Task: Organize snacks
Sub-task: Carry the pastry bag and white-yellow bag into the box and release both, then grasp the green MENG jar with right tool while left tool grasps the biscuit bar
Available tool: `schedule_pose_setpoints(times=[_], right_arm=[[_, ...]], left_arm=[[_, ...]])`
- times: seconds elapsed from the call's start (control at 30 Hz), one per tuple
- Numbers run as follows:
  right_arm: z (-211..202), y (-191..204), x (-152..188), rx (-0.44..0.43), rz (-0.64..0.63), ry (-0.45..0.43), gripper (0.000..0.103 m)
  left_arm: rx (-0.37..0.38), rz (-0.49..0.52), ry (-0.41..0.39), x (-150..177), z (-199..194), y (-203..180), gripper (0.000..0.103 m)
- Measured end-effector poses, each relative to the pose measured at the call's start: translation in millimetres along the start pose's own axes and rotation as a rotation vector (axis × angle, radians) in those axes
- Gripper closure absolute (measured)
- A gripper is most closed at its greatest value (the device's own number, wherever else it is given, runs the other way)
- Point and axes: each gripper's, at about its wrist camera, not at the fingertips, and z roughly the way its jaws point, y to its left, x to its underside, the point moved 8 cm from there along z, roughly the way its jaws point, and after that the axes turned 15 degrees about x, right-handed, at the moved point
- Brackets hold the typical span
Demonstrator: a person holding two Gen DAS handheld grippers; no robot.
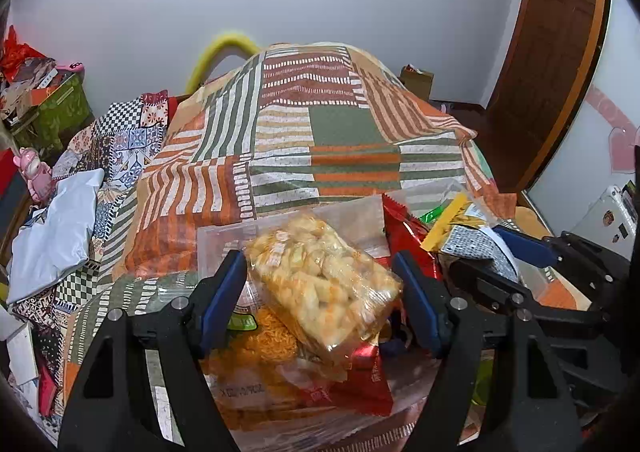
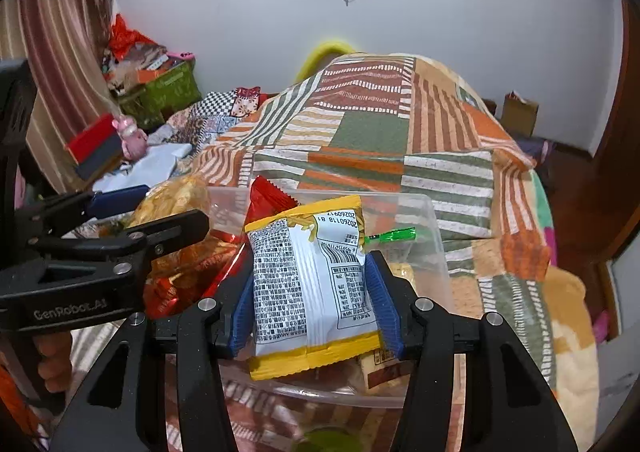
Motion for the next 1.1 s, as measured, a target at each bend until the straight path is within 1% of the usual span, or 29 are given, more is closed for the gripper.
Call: schedule_pose_setpoints(times=[0.1,0.17,0.3,0.5,0.6,0.67,0.8,0.87,0.93,1.1], right_arm=[[-0.9,-1.4,1.0,0.002,-0.004,0.011,0.05],[-2.9,-2.7,2.6,-0.004,0.001,0.013,0.041],[-11.5,-6.0,4.1,0.007,-0.004,-0.002,0.039],[-30.1,-12.2,5.8,0.018,-0.01,-0.031,0.038],[-42.2,-17.5,8.7,0.024,-0.006,-0.048,0.034],[-49.4,-20.9,11.8,0.031,-0.003,-0.059,0.032],[-61.8,-28.5,24.1,0.043,0.0,-0.062,0.032],[-65.6,-30.5,33.9,0.037,0.006,-0.05,0.031],[-67.7,-31.9,43.3,0.037,0.009,-0.037,0.03],[-62.9,-33.5,73.9,0.042,0.005,0.024,0.03]], left_arm=[[0.002,-0.004,0.001,1.6,-1.0,-0.8,0.028],[0.014,-0.007,0.001,1.8,-2.2,-1.8,0.028],[0.018,0.007,-0.005,2.2,-9.6,-8.9,0.028],[0.025,0.029,-0.029,6.1,-30.8,-22.4,0.028],[0.032,0.037,-0.043,10.7,-44.4,-29.5,0.028],[0.034,0.042,-0.054,15.8,-54.6,-34.3,0.025],[0.029,0.055,-0.07,28.7,-71.9,-41.0,0.022],[0.031,0.056,-0.075,36.7,-78.7,-43.6,0.017],[0.032,0.056,-0.071,46.4,-82.9,-45.3,0.016],[0.019,0.052,-0.038,73.5,-83.8,-44.9,0.016]])
